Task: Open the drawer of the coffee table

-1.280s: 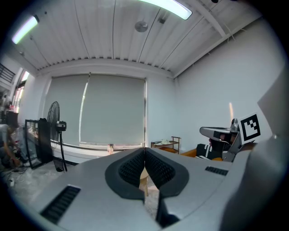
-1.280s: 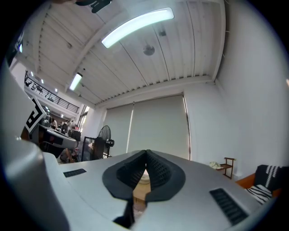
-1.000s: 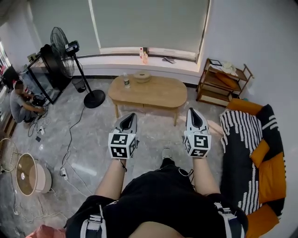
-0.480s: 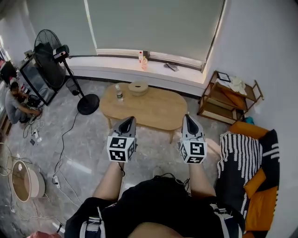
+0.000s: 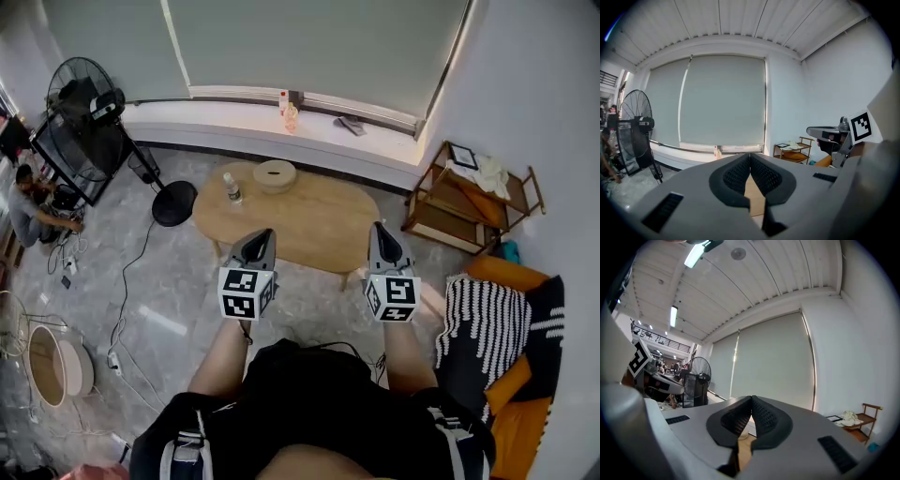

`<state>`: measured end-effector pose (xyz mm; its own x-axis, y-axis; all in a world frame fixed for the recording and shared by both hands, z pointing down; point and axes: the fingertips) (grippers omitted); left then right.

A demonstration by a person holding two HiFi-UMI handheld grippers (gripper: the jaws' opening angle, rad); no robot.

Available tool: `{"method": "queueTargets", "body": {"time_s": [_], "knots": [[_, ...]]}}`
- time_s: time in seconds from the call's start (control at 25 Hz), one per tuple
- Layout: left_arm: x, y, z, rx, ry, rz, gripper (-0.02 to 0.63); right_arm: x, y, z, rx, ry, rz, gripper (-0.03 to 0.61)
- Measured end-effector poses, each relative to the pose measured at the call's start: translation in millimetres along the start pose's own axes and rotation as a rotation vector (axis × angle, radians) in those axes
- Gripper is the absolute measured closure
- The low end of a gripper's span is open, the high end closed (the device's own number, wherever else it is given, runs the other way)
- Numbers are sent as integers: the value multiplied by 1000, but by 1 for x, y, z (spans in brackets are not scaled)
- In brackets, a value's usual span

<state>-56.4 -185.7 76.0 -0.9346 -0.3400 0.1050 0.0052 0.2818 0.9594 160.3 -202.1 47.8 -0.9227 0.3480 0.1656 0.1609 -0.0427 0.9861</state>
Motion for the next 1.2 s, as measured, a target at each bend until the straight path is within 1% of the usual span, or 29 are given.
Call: {"method": "queueTargets", "body": {"time_s": [0.16, 0.36, 0.56, 0.76, 1.0, 1.08, 1.2], "knots": [[13, -7, -29, 4, 10, -5, 592, -13, 8, -27, 15, 18, -16, 561], [22, -7, -48, 21, 8, -12, 592, -22, 22, -44, 41, 35, -26, 561], [38, 12, -63, 52, 6, 24, 592, -22, 47, -56, 85, 40, -33, 561], [49, 50, -82, 107, -3, 71, 592, -25, 87, -66, 154, 34, -34, 561], [56, 114, -100, 178, -23, 118, 592, -23, 148, -74, 219, 33, -63, 561], [61, 135, -107, 188, -34, 134, 592, -20, 171, -76, 236, 33, -69, 562], [67, 161, -116, 173, -46, 138, 592, -16, 212, -77, 250, 35, -65, 561]]}}
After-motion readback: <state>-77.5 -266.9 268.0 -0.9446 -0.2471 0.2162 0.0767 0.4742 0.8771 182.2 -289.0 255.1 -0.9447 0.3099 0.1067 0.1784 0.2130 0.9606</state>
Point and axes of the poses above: the fingertips, and each gripper's own axes: z backward along the fingers, x to its left, y out of its underside, and after that the axes turned 5 degrees about z, right-handed
